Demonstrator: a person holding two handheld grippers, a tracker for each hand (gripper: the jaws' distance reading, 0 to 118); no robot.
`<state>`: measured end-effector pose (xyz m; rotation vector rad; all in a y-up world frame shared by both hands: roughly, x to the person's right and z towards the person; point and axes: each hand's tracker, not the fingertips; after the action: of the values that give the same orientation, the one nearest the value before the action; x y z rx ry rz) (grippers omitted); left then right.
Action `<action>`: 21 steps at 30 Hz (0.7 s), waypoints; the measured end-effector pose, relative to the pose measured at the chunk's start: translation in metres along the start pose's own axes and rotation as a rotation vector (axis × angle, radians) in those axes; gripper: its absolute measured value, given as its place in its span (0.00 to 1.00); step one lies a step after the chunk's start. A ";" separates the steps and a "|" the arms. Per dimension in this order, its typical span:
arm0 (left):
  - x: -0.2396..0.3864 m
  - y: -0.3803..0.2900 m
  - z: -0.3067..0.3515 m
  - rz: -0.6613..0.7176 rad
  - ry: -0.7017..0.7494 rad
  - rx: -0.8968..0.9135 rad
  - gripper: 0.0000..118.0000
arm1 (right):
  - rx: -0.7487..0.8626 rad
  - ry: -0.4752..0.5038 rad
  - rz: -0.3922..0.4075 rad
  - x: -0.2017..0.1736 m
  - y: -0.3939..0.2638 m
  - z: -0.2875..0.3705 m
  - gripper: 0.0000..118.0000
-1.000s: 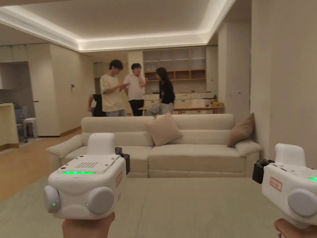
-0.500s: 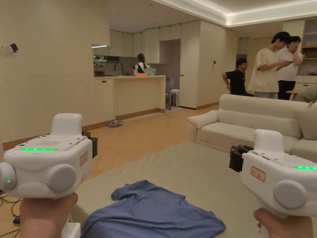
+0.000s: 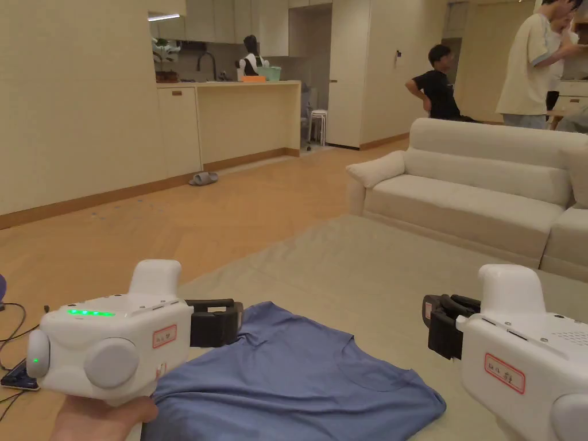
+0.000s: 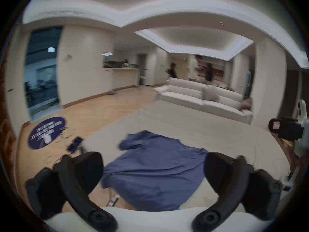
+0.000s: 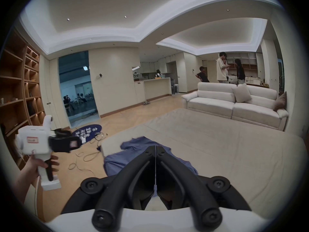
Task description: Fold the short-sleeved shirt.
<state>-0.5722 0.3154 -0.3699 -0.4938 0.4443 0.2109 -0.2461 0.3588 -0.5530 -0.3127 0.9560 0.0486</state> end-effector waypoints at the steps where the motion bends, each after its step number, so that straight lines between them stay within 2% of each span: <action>1: 0.014 0.004 -0.028 -0.008 -0.052 0.075 0.98 | -0.014 -0.014 0.001 0.010 -0.006 -0.006 0.01; 5: 0.042 -0.012 -0.163 -0.035 -0.088 -0.152 0.98 | -0.075 -0.073 -0.066 0.052 -0.035 -0.027 0.01; 9: 0.077 -0.055 -0.269 -0.050 -0.162 -0.429 0.99 | -0.139 -0.136 -0.047 0.084 -0.064 -0.040 0.01; 10: 0.084 -0.064 -0.284 -0.075 -0.155 -0.488 0.99 | -0.159 -0.142 -0.059 0.091 -0.069 -0.042 0.01; 12: 0.096 -0.085 -0.309 -0.142 -0.114 -0.490 0.98 | -0.186 -0.147 -0.090 0.106 -0.082 -0.045 0.01; 15: 0.104 -0.107 -0.327 -0.170 -0.028 -0.596 0.98 | -0.207 -0.181 -0.114 0.122 -0.096 -0.045 0.01; 16: 0.104 -0.102 -0.313 -0.143 -0.048 -0.466 0.98 | -0.216 -0.196 -0.122 0.126 -0.098 -0.045 0.01; 18: 0.100 -0.097 -0.308 -0.087 -0.030 -0.493 0.94 | -0.218 -0.194 -0.151 0.133 -0.102 -0.039 0.01; 19: 0.099 -0.094 -0.303 -0.100 -0.024 -0.475 0.84 | -0.214 -0.197 -0.159 0.135 -0.104 -0.036 0.01; 20: 0.097 -0.089 -0.295 -0.084 -0.022 -0.431 0.61 | -0.209 -0.203 -0.161 0.136 -0.105 -0.033 0.01; 21: 0.096 -0.083 -0.290 -0.072 -0.011 -0.398 0.28 | -0.205 -0.208 -0.165 0.138 -0.106 -0.029 0.01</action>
<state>-0.5667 0.1076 -0.6081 -0.8963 0.3733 0.2339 -0.1706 0.2360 -0.6549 -0.5638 0.7170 0.0278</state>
